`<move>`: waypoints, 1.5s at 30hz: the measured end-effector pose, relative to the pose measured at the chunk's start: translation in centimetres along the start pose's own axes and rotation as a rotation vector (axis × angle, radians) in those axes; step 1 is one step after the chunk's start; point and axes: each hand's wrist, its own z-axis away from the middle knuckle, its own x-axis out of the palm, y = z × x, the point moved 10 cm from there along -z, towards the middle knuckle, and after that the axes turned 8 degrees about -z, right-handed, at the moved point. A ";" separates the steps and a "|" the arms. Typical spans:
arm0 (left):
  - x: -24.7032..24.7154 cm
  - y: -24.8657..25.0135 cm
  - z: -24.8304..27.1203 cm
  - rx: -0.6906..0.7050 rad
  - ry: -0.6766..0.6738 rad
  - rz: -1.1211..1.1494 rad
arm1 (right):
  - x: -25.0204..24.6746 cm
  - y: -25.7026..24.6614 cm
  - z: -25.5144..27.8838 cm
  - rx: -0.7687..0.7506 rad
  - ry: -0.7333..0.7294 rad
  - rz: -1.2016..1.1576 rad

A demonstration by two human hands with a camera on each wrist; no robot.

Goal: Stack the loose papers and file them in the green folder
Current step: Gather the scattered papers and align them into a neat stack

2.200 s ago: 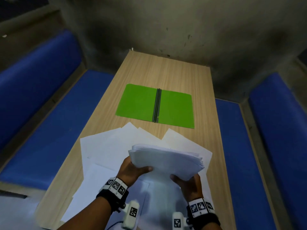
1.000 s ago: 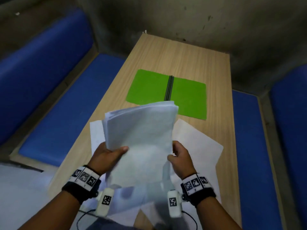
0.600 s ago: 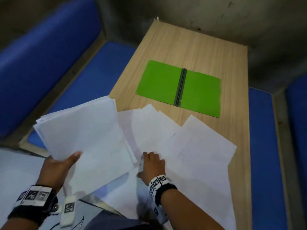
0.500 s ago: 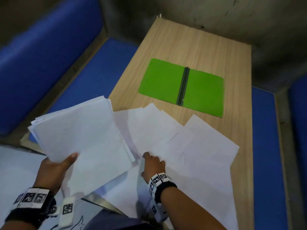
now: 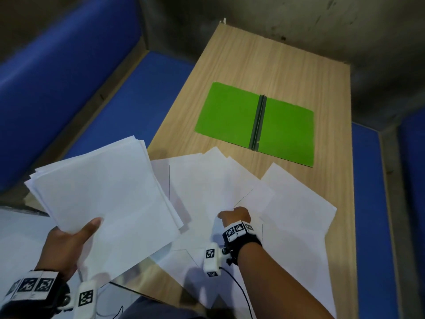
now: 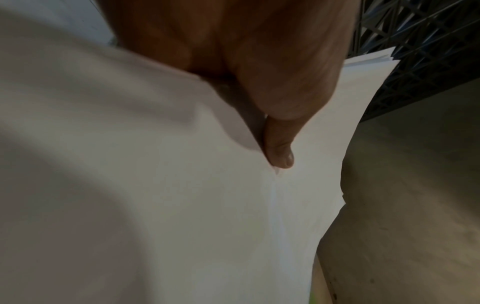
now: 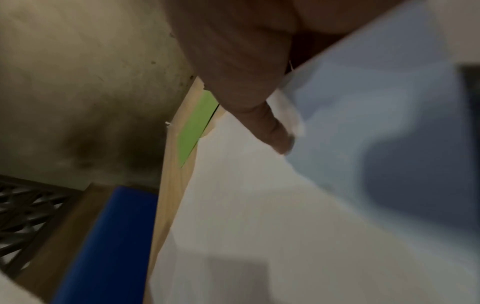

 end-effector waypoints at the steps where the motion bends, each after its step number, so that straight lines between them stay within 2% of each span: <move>1: 0.2 -0.2 -0.2 -0.010 -0.009 0.002 | -0.1 -0.1 0.0 0.020 0.031 -0.046; 4: 0.9 -0.6 -0.5 -0.021 -0.042 0.001 | -0.3 -0.2 0.4 0.089 0.152 -0.167; 7: 1.4 -1.5 -1.1 -0.043 -0.062 -0.012 | 0.6 -0.3 0.2 0.063 0.191 -0.132; 9: 1.8 -2.0 -1.4 -0.061 -0.074 -0.012 | 1.0 0.1 -0.4 0.060 0.231 0.036; 11: 2.2 -2.4 -1.6 -0.069 -0.088 -0.019 | 0.6 -0.3 -0.5 0.030 0.264 0.047; 15: 3.0 -2.8 -2.0 -0.076 -0.122 -0.033 | 2.2 0.1 -1.5 0.081 0.129 -0.135; 19: 3.6 -2.5 -2.2 -0.066 -0.136 -0.043 | 0.0 -1.1 -1.1 -0.051 0.183 -0.152; 21: 3.8 -2.2 -2.2 -0.057 -0.141 -0.050 | -1.3 -1.0 -1.0 -0.067 0.179 -0.222; 23: 4.0 -2.1 -2.1 -0.051 -0.149 -0.051 | -3.6 -0.6 -1.2 -0.053 0.239 -0.273; 26: 4.2 -2.3 -2.1 -0.052 -0.161 -0.040 | -6.7 1.6 -2.6 0.053 0.330 -0.298; 29: 4.8 -2.8 -2.1 -0.051 -0.180 -0.041 | -8.0 3.0 -4.1 0.064 0.394 -0.221; 30: 4.9 -3.0 -2.1 -0.053 -0.183 -0.045 | -7.8 3.5 -4.7 0.076 0.383 -0.283; 31: 5.1 -3.0 -1.9 -0.054 -0.190 -0.039 | -6.9 4.2 -5.5 0.108 0.285 -0.407; 32: 5.3 -3.1 -1.9 -0.055 -0.194 -0.034 | -6.3 4.6 -5.7 0.133 0.260 -0.211; 33: 5.4 -3.1 -1.7 -0.055 -0.196 -0.028 | -6.0 3.1 -5.0 0.056 0.247 0.053; 34: 5.5 -3.2 -1.7 -0.053 -0.196 -0.028 | -5.8 1.6 -3.3 0.020 0.227 0.119; 35: 5.6 -3.1 -1.5 -0.050 -0.200 -0.028 | -5.8 1.8 -2.8 0.051 0.230 -0.046; 36: 5.6 -3.3 -1.5 -0.051 -0.200 -0.031 | -5.7 1.8 -2.3 0.082 0.218 -0.384; 37: 5.5 -3.3 -1.3 -0.050 -0.197 -0.029 | -5.9 0.9 -2.0 0.072 0.213 -0.529; 39: 5.2 -3.8 -1.3 -0.053 -0.187 -0.034 | -7.9 0.7 -2.1 0.028 0.335 -0.525; 42: 4.8 -4.5 -1.2 -0.069 -0.174 -0.029 | -9.6 -0.6 -2.6 -0.102 0.321 -0.502; 45: 4.6 -5.1 -1.1 -0.082 -0.162 -0.017 | -13.0 -1.5 -2.0 -0.160 0.311 -0.509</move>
